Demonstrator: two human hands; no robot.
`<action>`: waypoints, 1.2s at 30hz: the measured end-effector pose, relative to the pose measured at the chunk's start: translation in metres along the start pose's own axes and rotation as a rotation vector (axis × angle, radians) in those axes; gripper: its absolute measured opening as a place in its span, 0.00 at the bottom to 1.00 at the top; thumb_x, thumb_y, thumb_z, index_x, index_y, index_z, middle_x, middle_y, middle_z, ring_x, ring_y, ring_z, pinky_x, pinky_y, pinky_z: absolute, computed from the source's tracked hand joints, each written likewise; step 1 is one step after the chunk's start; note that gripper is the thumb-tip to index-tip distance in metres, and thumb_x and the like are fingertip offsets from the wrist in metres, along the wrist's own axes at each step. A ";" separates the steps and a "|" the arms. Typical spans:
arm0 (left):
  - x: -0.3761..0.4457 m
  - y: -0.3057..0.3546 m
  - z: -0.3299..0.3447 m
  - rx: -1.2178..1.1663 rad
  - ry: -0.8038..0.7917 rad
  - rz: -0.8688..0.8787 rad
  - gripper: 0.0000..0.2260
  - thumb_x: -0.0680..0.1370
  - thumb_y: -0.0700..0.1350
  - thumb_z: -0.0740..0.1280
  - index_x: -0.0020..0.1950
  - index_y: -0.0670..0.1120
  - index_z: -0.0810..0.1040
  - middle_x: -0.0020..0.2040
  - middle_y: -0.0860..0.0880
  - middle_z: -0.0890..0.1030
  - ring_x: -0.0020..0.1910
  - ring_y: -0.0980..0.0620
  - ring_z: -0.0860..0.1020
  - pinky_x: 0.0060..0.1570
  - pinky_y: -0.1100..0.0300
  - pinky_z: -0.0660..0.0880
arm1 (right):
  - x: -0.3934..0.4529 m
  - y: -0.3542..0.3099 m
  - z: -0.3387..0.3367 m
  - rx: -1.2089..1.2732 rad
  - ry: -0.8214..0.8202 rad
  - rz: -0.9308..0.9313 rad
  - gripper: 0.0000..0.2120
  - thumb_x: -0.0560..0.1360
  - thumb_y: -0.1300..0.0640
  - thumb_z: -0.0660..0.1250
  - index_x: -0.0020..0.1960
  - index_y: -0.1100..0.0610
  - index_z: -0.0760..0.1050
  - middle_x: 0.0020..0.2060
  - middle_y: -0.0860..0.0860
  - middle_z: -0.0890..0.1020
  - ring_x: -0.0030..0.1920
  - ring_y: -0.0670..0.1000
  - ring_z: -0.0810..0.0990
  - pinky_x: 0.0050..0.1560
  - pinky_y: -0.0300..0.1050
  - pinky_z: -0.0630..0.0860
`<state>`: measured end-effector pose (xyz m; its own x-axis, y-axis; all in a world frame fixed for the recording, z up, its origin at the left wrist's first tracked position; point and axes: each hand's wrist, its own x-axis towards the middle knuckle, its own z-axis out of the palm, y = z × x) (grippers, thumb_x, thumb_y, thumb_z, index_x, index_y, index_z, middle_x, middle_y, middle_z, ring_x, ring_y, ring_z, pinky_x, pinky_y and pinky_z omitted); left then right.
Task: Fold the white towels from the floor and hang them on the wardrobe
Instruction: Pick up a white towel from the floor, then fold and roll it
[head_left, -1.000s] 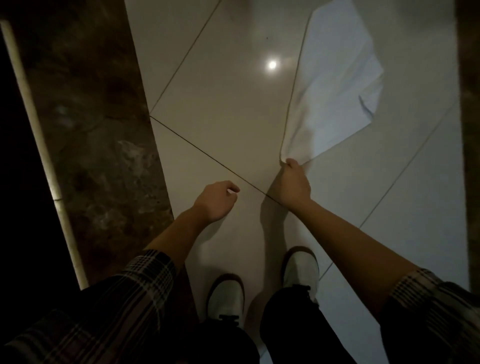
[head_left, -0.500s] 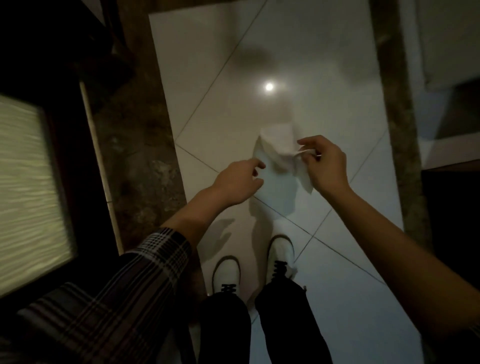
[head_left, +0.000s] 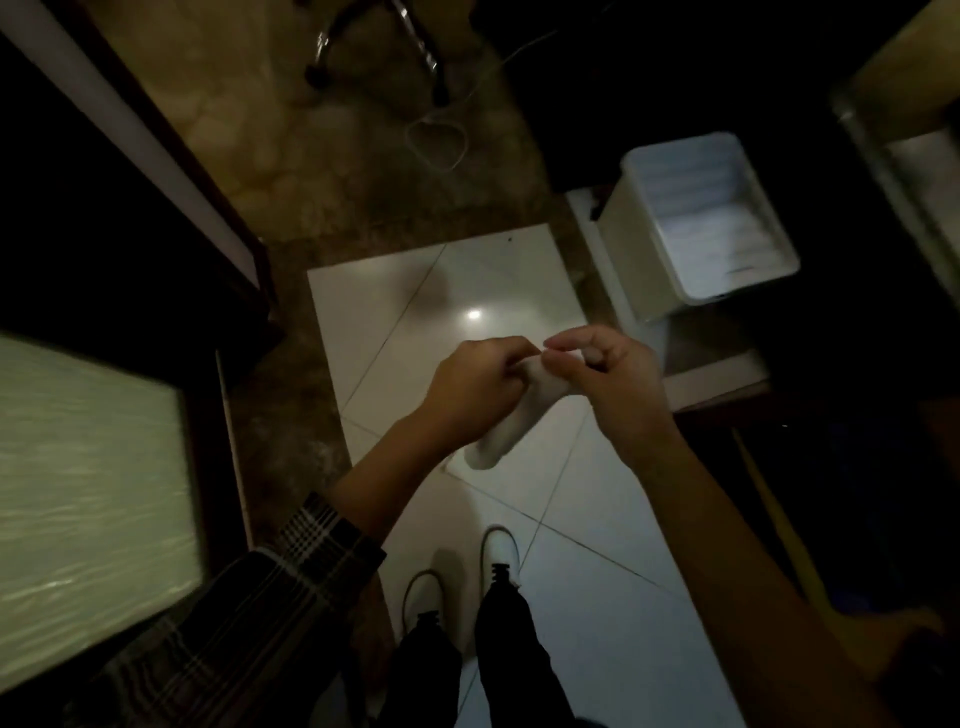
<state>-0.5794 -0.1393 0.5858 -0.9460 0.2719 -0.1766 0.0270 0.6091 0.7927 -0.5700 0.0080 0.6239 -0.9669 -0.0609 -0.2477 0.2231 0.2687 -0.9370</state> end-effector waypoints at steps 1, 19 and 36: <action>-0.008 0.018 -0.010 -0.017 0.036 0.014 0.07 0.77 0.40 0.63 0.51 0.45 0.81 0.44 0.49 0.81 0.44 0.50 0.79 0.47 0.53 0.77 | -0.015 -0.023 -0.006 0.037 0.026 -0.019 0.08 0.73 0.64 0.69 0.42 0.51 0.78 0.39 0.45 0.81 0.41 0.39 0.80 0.44 0.32 0.76; -0.107 0.245 -0.066 -0.158 0.097 0.267 0.04 0.77 0.43 0.69 0.46 0.43 0.81 0.38 0.51 0.81 0.35 0.63 0.76 0.36 0.69 0.70 | -0.263 -0.213 -0.176 0.385 0.945 -0.219 0.05 0.74 0.60 0.70 0.45 0.50 0.78 0.42 0.49 0.82 0.47 0.49 0.82 0.51 0.46 0.80; -0.221 0.377 0.065 -0.734 -0.055 0.061 0.04 0.75 0.43 0.71 0.40 0.48 0.80 0.38 0.50 0.83 0.38 0.54 0.82 0.36 0.61 0.77 | -0.445 -0.125 -0.213 -0.005 1.631 -0.063 0.04 0.73 0.60 0.72 0.43 0.52 0.78 0.37 0.39 0.78 0.39 0.36 0.77 0.40 0.27 0.72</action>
<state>-0.3392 0.0792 0.8856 -0.9317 0.3378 -0.1336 -0.1623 -0.0580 0.9850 -0.1938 0.2059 0.9032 -0.0737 0.9510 0.3002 0.1834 0.3088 -0.9333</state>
